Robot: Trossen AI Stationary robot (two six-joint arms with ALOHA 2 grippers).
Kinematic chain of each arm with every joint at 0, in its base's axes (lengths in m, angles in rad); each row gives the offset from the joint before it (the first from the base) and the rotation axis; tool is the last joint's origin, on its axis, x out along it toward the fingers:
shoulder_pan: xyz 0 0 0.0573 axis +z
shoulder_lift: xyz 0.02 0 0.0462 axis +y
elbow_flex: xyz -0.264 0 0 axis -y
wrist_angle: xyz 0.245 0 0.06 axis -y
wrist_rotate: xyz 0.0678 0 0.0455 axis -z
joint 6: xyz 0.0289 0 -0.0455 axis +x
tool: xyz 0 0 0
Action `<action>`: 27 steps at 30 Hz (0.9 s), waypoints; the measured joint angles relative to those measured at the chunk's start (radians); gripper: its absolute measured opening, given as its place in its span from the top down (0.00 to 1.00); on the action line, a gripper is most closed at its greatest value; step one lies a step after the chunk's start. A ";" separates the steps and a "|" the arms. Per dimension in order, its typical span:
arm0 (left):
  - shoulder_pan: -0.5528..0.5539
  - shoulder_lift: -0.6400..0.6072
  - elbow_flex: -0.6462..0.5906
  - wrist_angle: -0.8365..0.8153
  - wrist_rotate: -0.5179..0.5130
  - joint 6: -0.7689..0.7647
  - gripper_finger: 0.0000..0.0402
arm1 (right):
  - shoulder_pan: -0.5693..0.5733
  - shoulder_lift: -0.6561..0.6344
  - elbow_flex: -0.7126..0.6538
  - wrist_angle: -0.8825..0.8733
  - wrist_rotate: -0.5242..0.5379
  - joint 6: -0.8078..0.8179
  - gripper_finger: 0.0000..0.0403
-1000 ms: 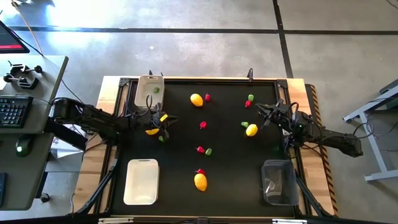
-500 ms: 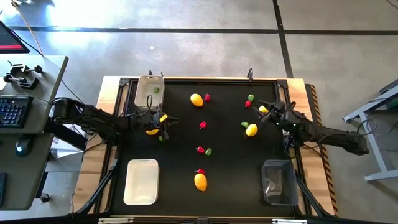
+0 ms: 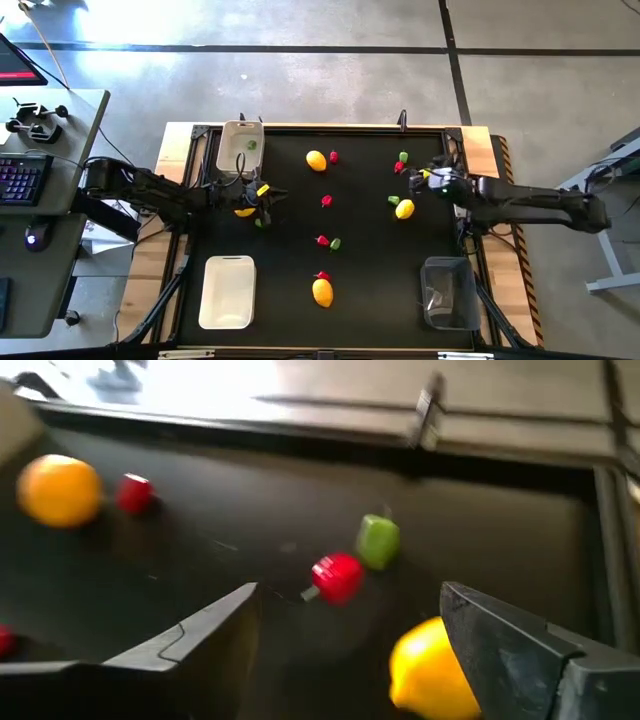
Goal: Sort produce into baskets
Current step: Put the yellow lemon into the white bin
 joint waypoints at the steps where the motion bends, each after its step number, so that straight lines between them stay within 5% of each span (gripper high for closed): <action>1: 0.000 0.000 0.000 0.000 0.000 0.000 0.88 | 0.000 0.032 0.018 -0.035 0.002 0.041 0.25; 13: 0.000 0.000 0.000 0.000 0.000 -0.025 0.88 | 0.000 0.349 0.106 -0.161 0.012 0.171 0.25; 27: 0.000 0.000 0.000 0.000 0.000 -0.046 0.88 | -0.161 0.436 0.141 -0.177 -0.118 0.138 0.25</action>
